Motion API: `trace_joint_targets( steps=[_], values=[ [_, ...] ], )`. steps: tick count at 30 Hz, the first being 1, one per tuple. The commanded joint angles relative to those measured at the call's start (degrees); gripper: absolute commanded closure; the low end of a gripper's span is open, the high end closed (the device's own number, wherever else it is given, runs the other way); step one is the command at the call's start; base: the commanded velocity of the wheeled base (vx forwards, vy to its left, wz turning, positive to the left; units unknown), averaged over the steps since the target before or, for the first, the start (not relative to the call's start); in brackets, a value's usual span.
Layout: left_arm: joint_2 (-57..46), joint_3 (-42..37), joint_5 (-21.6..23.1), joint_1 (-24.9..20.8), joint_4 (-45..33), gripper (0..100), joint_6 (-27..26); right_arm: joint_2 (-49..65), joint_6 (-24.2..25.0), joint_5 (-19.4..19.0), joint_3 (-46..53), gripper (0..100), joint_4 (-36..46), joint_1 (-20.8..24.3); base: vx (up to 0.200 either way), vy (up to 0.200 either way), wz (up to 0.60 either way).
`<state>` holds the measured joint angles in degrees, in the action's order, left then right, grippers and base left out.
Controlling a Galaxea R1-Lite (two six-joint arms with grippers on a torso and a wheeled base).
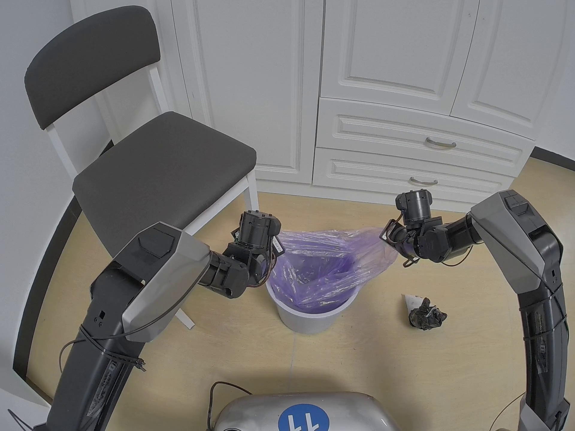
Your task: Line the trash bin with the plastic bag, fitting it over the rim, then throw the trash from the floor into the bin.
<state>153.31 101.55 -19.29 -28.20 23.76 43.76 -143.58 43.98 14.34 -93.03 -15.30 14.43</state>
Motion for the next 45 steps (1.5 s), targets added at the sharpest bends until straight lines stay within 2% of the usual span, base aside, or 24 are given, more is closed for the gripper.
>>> trace_joint_targets(
  steps=[1, 4, 10, 11, 13, 14, 16, 21, 22, 23, 24, 26, 28, 29, 32, 38, 45],
  values=[
    [1.4, 0.5, -1.1, -0.1, 2.2, 100, 0.1, 0.8, 0.7, -0.4, 4.0, 100, -4.9, -0.6, 0.000, 0.000, 0.00],
    [1.4, 0.1, -1.1, -0.1, 2.1, 100, 0.1, 1.4, -1.4, -1.9, 6.7, 100, -7.5, -0.5, 0.000, 0.000, 0.00],
    [-0.6, -4.8, -0.5, -0.1, 2.3, 100, -0.7, 3.3, -5.2, -3.5, 10.7, 100, -7.4, -0.5, 0.000, 0.000, 0.00],
    [-2.0, -7.0, 0.5, -0.1, 2.3, 100, -0.9, 4.9, -7.4, -5.4, 13.7, 100, -7.4, -0.5, 0.000, 0.000, 0.00],
    [-2.9, -8.1, 1.9, -0.1, 2.3, 100, -0.9, 6.1, -9.1, -6.7, 15.9, 100, -7.3, -0.5, 0.000, 0.000, 0.00],
    [-4.7, -10.1, 3.6, 0.1, 2.3, 100, -1.0, 8.1, -12.2, -8.7, 19.2, 100, -7.6, -0.5, 0.000, 0.000, 0.00],
    [-6.4, -12.2, 4.6, 0.2, 2.3, 100, -1.8, 10.2, -15.3, -10.5, 22.4, 100, -7.6, -0.7, 0.000, 0.000, 0.00],
    [-11.5, -20.5, 8.9, 1.7, 2.3, 100, -9.4, 14.4, -23.0, -13.5, 28.9, 100, -6.9, -2.0, 0.000, 0.000, 0.00],
    [-11.5, -20.5, 8.9, 1.7, 2.3, 100, -9.4, 14.4, -23.0, -13.5, 28.9, 100, -6.9, -2.0, 0.000, 0.000, 0.00],
    [-13.7, -24.0, 12.1, 2.4, 2.3, 100, -11.8, 14.9, -26.8, -14.2, 31.2, 100, -7.2, -2.7, 0.000, 0.000, 0.00],
    [-13.7, -24.0, 12.1, 2.4, 2.3, 100, -11.8, 14.9, -26.8, -14.2, 31.2, 100, -7.2, -2.7, 0.000, 0.000, 0.00],
    [-15.8, -28.4, 15.8, 2.8, 2.3, 100, -15.0, 15.0, -32.6, -14.2, 34.4, 100, -7.4, -3.0, 0.000, 0.000, 0.00],
    [-15.9, -29.6, 16.6, 2.8, 2.3, 100, -16.5, 14.9, -34.3, -14.2, 35.4, 100, -7.4, -3.1, 0.000, 0.000, 0.00],
    [-15.8, -31.3, 17.1, 3.1, 2.3, 100, -19.5, 14.5, -37.0, -14.2, 36.6, 100, -7.5, -3.1, 0.000, 0.000, 0.00],
    [-14.8, -32.5, 17.4, 3.9, 2.3, 100, -23.1, 14.1, -39.6, -14.1, 37.9, 100, -7.4, -3.3, 0.000, 0.000, 0.00],
    [-13.5, -31.9, 17.5, 5.4, 2.3, 100, -23.5, 13.6, -42.9, -13.6, 38.4, 100, -7.2, -5.2, 0.000, 0.000, 0.00],
    [-13.5, -32.6, 18.2, 6.8, 2.1, 100, -25.0, 13.6, -43.9, -13.5, 38.4, 100, -6.8, -5.7, 0.000, 0.000, 0.00]
  ],
)
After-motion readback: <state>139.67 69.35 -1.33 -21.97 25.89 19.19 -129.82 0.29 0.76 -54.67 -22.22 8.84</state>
